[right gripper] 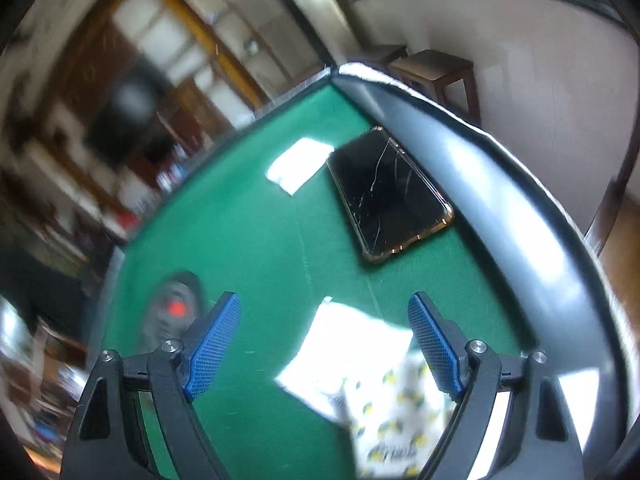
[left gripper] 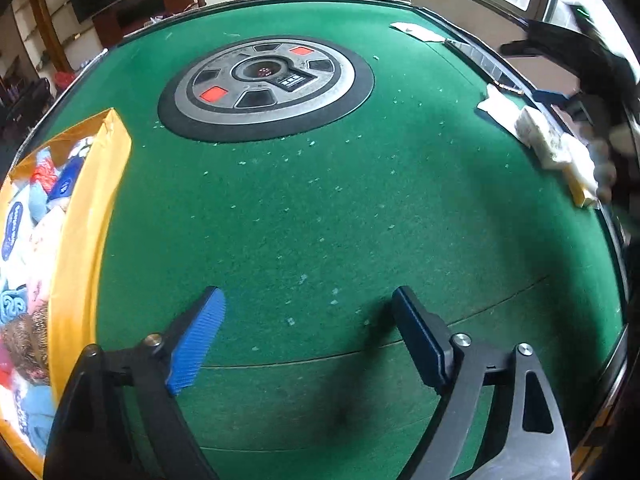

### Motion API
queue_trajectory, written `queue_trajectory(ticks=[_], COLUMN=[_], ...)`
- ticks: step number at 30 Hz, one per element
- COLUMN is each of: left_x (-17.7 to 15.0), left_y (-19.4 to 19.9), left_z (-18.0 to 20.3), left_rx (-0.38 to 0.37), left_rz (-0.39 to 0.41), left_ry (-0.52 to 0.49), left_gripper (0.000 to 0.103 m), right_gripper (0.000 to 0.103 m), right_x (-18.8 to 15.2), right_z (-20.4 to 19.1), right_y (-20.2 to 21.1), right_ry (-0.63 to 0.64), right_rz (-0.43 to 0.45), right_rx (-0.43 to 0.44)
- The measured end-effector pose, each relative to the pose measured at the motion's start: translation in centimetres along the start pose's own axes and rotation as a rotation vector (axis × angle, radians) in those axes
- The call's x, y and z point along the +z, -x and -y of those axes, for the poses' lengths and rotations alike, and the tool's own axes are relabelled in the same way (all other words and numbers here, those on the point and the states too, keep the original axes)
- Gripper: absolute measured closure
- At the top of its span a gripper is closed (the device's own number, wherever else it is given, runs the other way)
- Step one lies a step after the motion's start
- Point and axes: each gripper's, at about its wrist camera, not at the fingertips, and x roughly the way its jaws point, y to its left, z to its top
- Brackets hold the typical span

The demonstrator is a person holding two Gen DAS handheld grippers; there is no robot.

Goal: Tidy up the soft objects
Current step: 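Move both open tools back over the remaining items on the table, then grasp the yellow-patterned tissue pack with the right tool while the left tool grasps the white foam and strip bag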

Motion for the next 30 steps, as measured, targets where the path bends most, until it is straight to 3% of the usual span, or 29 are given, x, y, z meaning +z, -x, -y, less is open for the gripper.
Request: queue_trajectory(ticks=[3, 5, 7, 12, 14, 16, 20, 26, 30], left_x=[-0.7, -0.9, -1.1, -1.2, -1.3, -1.3, -1.4, -1.3, -1.3], left_y=[0.1, -0.1, -0.1, 0.0, 0.0, 0.1, 0.1, 0.1, 0.1], left_z=[-0.2, -0.4, -0.4, -0.5, -0.6, -0.5, -0.5, -0.6, -0.5], left_rx=[-0.002, -0.002, -0.005, -0.01, -0.013, -0.011, -0.01, -0.01, -0.009], left_rz=[0.025, 0.03, 0.036, 0.039, 0.042, 0.044, 0.047, 0.047, 0.048], left_ry=[-0.003, -0.002, -0.001, -0.005, -0.006, -0.005, -0.003, -0.003, -0.003], left_gripper=[0.009, 0.0, 0.0, 0.0, 0.0, 0.0, 0.0, 0.0, 0.0], right_gripper=[0.021, 0.019, 0.018, 0.019, 0.019, 0.019, 0.019, 0.019, 0.019], right_x=[0.6, -0.2, -1.5, -7.2, -8.2, -7.2, -5.5, -6.8, -7.2], right_z=[-1.4, -2.3, -3.4, -8.4, -9.3, -8.4, -5.5, -2.4, -2.6], right_y=[-3.2, -5.0, -4.9, -3.5, -0.2, 3.6, 7.6, 5.9, 3.1], right_ry=[0.083, 0.106, 0.135, 0.276, 0.343, 0.355, 0.392, 0.418, 0.439], right_rz=[-0.143, -0.251, -0.266, -0.509, -0.48, -0.363, -0.175, -0.214, -0.223], right_rx=[-0.085, -0.068, -0.043, 0.399, 0.491, 0.454, 0.121, -0.065, -0.11])
